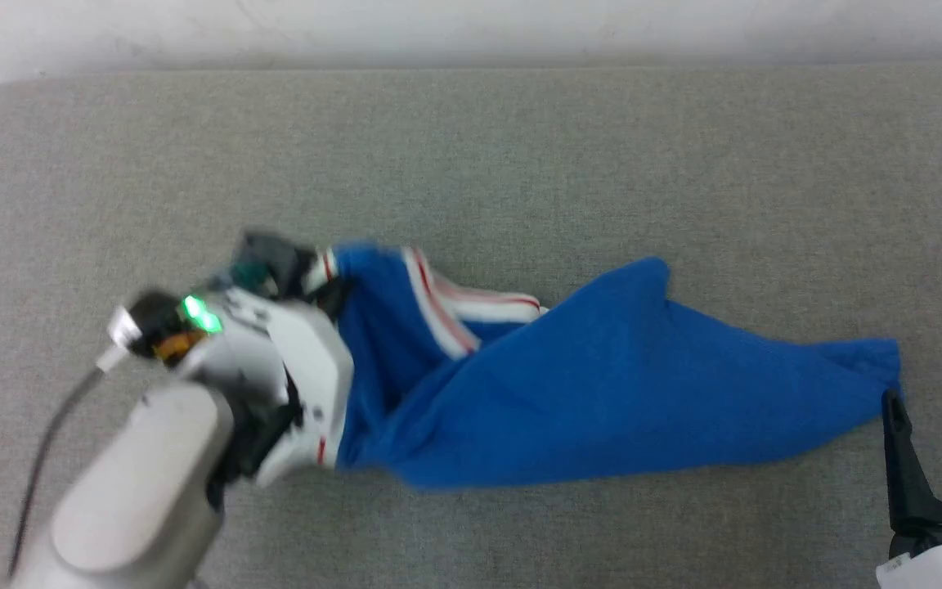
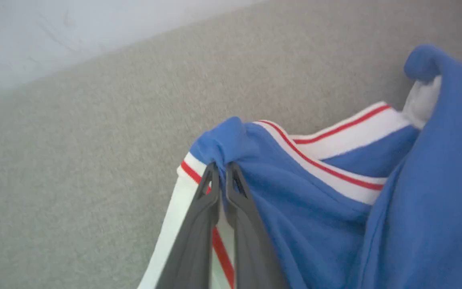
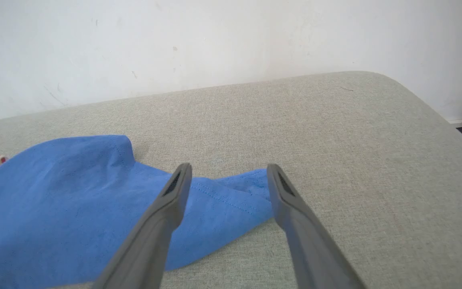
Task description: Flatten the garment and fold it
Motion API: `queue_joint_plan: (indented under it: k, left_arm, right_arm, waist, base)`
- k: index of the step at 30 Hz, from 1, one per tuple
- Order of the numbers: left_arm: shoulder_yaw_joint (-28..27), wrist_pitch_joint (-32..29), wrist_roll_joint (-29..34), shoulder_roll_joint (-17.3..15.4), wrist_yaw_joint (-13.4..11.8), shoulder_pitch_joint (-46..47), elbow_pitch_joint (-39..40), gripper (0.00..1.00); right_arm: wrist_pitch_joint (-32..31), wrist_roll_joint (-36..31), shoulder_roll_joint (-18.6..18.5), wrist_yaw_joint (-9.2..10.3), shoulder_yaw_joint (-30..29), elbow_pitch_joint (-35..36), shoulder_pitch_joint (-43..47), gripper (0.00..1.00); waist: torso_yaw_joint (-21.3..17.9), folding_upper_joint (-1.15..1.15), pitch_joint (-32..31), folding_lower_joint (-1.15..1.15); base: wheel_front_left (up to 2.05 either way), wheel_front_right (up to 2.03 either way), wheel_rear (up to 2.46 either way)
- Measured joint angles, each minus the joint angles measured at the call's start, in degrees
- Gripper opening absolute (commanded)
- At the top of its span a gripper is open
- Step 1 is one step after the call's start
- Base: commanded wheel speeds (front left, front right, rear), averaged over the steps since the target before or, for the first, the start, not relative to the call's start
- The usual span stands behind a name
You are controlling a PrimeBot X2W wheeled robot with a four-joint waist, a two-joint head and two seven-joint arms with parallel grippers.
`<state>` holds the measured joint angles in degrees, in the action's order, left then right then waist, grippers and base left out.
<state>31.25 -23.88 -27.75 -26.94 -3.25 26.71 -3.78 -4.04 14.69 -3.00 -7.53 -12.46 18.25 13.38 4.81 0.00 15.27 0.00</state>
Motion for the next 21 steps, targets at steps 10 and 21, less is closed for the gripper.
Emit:
queue_joint_plan:
  k: [10,21]
  left_arm:
    - [-7.6,11.6,3.0,0.3,-4.4,10.3,-4.0,0.23]
    - [-7.8,16.8,-0.7,4.5,-4.4,5.8,-13.1,1.00]
  right_arm:
    - [-0.4,-0.7,0.0,0.00,1.8,0.7,-2.3,1.00]
    - [0.0,-1.1,0.0,0.00,1.8,-0.8,-2.4,1.00]
  waist:
    - [-0.8,0.00,2.8,0.01]
    - [-2.2,0.00,3.4,0.00]
  base:
    - [0.00,0.00,0.00]
    - [0.00,0.00,0.00]
